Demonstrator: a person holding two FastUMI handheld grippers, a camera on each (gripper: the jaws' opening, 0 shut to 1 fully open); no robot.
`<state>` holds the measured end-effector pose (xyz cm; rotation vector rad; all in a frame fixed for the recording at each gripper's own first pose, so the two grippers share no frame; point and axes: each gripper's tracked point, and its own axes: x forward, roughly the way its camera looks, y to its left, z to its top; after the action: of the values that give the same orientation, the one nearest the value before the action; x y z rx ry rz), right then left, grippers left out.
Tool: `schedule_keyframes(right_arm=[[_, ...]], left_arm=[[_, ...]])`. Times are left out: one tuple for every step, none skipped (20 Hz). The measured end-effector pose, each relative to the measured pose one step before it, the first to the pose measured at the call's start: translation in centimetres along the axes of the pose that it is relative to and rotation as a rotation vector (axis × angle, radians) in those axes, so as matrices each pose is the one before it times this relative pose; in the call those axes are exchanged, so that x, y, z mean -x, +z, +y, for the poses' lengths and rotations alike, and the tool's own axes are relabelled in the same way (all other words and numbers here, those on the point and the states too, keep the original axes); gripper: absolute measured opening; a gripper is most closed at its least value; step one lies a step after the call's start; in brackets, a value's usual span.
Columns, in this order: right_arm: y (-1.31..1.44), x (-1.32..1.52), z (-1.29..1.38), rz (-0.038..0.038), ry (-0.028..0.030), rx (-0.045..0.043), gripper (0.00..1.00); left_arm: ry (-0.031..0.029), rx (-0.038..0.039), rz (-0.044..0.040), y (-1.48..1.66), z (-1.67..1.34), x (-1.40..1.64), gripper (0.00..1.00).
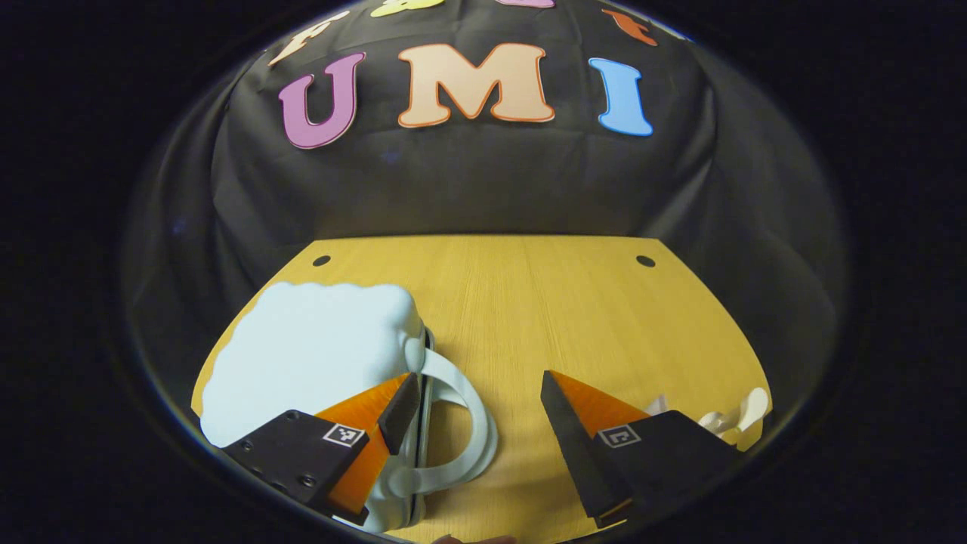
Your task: First open the suitcase, pack the skin care products into it, and then close the suitcase.
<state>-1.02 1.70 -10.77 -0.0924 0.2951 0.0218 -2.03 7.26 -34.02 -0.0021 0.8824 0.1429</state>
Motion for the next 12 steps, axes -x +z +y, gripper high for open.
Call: schedule_keyframes(right_arm=[[-0.080,0.062,0.026,0.00101,0.00144,0.00357,0.98],[0.014,-0.030,-0.020,0.00133,0.00027,0.00362,0.99],[-0.120,0.068,-0.125,0.00196,-0.00288,0.00472,0.99],[0.010,0.006,-0.074,0.00072,0.00062,0.00270,1.00],[0.084,0.134,0.094,-0.00257,0.00313,0.00166,1.00],[0.046,-0.032,-0.034,-0.00330,0.00118,0.00393,0.99],[0.107,-0.018,-0.020,-0.00312,0.00057,0.00486,0.99],[0.038,0.051,-0.044,-0.00048,-0.00175,0.00369,0.99],[-0.159,0.073,-0.104,0.00131,-0.00006,0.00102,0.99],[-0.040,0.016,0.000,0.00117,0.00068,-0.00167,0.99],[-0.014,0.026,-0.013,-0.00048,0.00113,-0.00223,0.99],[-0.110,0.016,0.010,0.00006,0.00077,0.00030,0.99]], left_arm=[[0.00468,0.00573,0.02327,-0.553,-0.042,-0.363,0.96],[0.00866,0.00170,0.02320,-0.671,0.110,-0.591,0.96],[0.00943,-0.00933,0.01258,-0.316,0.130,-0.434,0.94],[0.00544,-0.00710,0.01952,-0.644,0.041,-0.467,0.96],[0.01939,-0.01343,0.01763,-0.475,0.172,-0.300,0.94],[0.00550,-0.02776,-0.00171,0.052,-0.114,-0.481,0.93],[-0.01168,-0.01394,0.00189,0.168,-0.493,-0.287,0.93],[-0.01463,0.00624,0.01808,-0.510,-0.639,-0.299,0.96],[-0.01769,0.01760,0.03124,-0.715,-0.577,-0.264,0.96],[-0.00333,0.01749,0.02301,-0.474,-0.197,-0.338,0.92],[0.00372,0.01384,0.02228,-0.393,-0.013,-0.382,0.92],[0.00604,0.00821,0.01774,-0.327,0.150,-0.297,0.92]])
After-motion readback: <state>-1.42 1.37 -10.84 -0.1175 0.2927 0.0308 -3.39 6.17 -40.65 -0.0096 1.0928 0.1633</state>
